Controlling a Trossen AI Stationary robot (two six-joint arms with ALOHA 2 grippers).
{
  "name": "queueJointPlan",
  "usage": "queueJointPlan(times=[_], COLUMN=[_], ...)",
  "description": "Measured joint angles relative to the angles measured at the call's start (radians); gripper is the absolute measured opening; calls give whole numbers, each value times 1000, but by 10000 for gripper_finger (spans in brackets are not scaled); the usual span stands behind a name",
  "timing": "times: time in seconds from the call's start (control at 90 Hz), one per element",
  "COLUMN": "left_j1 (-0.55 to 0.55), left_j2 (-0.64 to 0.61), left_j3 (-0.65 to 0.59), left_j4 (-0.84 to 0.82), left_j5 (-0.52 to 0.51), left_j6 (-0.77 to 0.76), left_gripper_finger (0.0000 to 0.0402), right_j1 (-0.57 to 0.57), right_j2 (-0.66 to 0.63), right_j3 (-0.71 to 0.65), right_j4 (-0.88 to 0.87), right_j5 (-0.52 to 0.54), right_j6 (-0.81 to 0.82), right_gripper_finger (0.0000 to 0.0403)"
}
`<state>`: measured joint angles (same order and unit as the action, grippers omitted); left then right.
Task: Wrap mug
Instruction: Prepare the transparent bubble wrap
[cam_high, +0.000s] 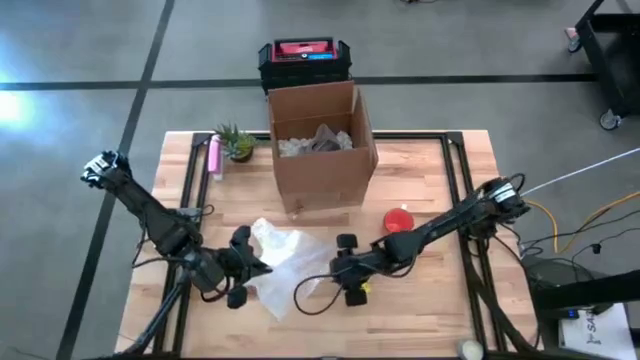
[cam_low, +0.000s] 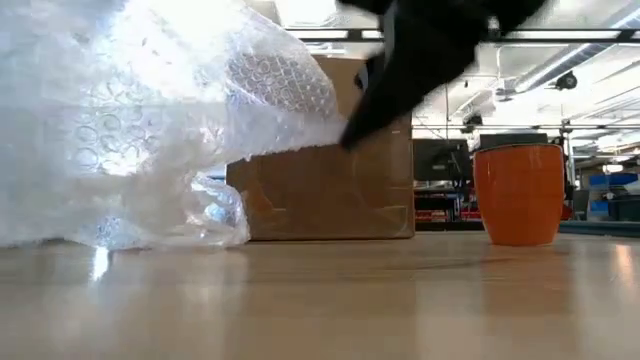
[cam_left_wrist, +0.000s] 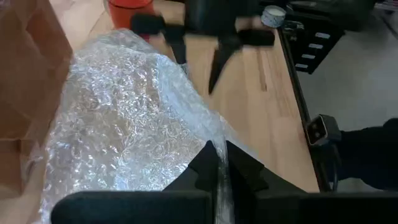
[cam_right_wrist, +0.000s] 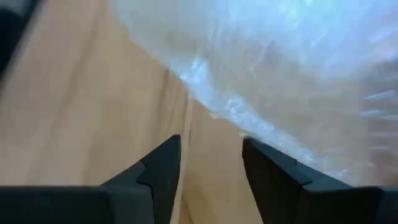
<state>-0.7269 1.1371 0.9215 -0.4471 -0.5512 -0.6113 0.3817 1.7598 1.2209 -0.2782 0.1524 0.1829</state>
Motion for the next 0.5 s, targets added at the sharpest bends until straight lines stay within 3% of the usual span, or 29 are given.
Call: queueJointPlan(times=[0.122, 0.333, 0.5], left_j1=[0, 0, 0], left_j2=[-2, 2, 3], left_j3=[0, 0, 0], left_j4=[-1, 16, 32], left_j5=[12, 44, 63], left_j6=[7, 51, 87], left_gripper_finger=[0, 0, 0], right_j1=[-14, -70, -119], right_j2=[-57, -90, -21], right_j3=[-1, -1, -1], right_j4=[-6, 36, 231], right_j5=[7, 54, -128], right_j6=[7, 15, 2], right_gripper_finger=[173, 240, 283])
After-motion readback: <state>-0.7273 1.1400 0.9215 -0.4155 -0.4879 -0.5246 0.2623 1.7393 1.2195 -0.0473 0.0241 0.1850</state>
